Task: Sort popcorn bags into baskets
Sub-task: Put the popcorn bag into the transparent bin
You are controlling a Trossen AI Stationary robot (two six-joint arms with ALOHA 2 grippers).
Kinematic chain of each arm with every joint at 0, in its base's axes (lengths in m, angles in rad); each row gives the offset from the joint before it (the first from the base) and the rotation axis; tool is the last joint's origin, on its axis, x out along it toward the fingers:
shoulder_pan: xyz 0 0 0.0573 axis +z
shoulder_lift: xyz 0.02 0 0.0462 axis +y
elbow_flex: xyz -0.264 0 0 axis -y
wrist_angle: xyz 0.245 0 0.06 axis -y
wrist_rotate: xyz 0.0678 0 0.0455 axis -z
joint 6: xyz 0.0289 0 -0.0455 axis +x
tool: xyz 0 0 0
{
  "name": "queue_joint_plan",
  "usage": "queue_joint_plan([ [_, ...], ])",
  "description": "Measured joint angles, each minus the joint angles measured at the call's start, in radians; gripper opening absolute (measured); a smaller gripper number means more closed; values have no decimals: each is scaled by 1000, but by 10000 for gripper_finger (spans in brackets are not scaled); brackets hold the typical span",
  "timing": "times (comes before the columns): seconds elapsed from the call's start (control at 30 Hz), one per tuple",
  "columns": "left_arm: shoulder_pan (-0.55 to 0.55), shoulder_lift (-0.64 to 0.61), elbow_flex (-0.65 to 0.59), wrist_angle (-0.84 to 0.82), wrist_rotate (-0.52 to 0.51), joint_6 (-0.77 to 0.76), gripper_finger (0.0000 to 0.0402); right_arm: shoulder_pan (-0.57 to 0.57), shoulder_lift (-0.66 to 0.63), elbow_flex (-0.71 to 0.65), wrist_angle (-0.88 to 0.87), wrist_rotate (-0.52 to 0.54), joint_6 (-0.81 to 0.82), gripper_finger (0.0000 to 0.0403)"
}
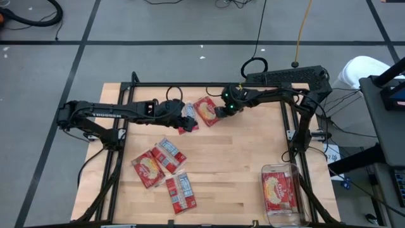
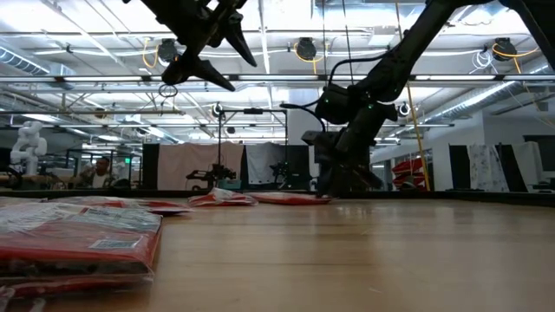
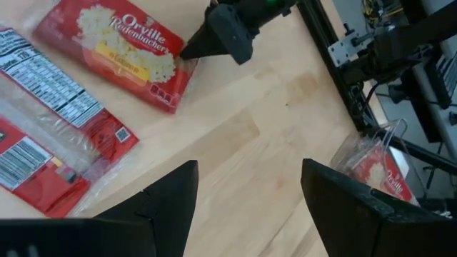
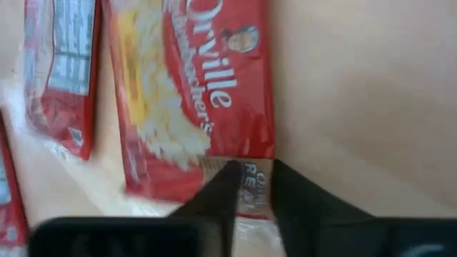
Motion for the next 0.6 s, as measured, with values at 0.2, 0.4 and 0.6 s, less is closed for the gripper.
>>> queue_joint_plan([
  [0.2,3,0,0,-3,-1,9,250,15,-12,-2,-17,-84,-1,11],
  [0.4,16,0,0,-14,-1,-21,250,68,-111,-3,-54,-76,-8,2],
  [0.6,46,8,-13,-25,-1,-83,250,128,-235,-3,-129,-43,28,1],
])
